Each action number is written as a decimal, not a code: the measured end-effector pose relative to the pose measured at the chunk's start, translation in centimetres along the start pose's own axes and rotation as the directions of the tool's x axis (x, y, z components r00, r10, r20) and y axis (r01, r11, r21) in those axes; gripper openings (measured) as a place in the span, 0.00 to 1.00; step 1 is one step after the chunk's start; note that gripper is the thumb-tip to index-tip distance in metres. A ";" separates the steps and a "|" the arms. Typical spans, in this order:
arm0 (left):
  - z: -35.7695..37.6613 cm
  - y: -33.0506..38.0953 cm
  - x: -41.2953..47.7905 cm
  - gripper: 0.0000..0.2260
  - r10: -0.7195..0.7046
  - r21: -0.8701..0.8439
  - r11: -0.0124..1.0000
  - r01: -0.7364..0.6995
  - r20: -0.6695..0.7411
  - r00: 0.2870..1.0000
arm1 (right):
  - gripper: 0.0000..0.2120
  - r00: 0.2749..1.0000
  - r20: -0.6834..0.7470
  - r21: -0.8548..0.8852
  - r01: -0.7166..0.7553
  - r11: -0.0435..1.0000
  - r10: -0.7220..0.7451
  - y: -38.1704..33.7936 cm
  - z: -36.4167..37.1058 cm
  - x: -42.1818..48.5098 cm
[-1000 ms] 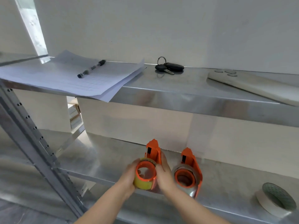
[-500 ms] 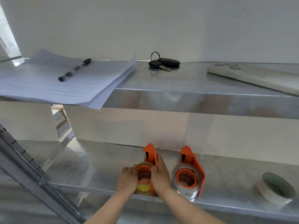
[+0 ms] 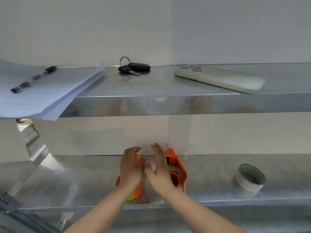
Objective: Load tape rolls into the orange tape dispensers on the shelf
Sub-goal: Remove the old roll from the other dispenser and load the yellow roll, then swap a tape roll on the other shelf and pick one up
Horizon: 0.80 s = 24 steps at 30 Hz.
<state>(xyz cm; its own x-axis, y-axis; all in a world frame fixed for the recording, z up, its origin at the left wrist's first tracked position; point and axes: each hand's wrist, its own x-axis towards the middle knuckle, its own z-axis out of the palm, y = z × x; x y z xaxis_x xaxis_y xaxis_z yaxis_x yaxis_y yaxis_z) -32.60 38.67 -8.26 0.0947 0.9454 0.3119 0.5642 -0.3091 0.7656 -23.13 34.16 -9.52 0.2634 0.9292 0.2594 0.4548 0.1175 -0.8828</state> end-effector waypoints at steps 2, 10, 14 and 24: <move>2.5 3.2 0.4 0.12 0.040 -0.118 0.993 -0.019 0.182 0.982 | 0.26 0.995 -0.087 -0.023 0.040 0.999 -0.042 -0.1 -4.5 0.6; 14.8 13.2 -2.9 0.18 0.260 -0.191 0.964 -0.184 0.541 0.800 | 0.28 0.915 -0.382 -0.277 -0.245 0.929 0.128 6.7 -24.3 -3.2; 19.9 16.0 -5.5 0.32 0.176 -0.100 0.983 -0.152 0.734 0.656 | 0.36 0.876 -0.335 -0.297 -0.448 0.843 0.347 11.1 -29.9 -6.3; 26.6 17.0 -8.9 0.35 0.010 0.043 0.997 -0.065 0.752 0.659 | 0.49 0.838 -0.081 -0.156 -0.546 0.823 0.540 16.0 -31.3 -6.6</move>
<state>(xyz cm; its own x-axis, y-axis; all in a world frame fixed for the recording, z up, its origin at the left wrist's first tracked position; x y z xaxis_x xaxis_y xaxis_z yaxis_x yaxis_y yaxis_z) -2.00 27.81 -13.00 0.6849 0.6979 -0.2094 0.5917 -0.3650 0.7188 9.06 18.94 -13.12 0.5351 0.8135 -0.2280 0.3635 -0.4653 -0.8071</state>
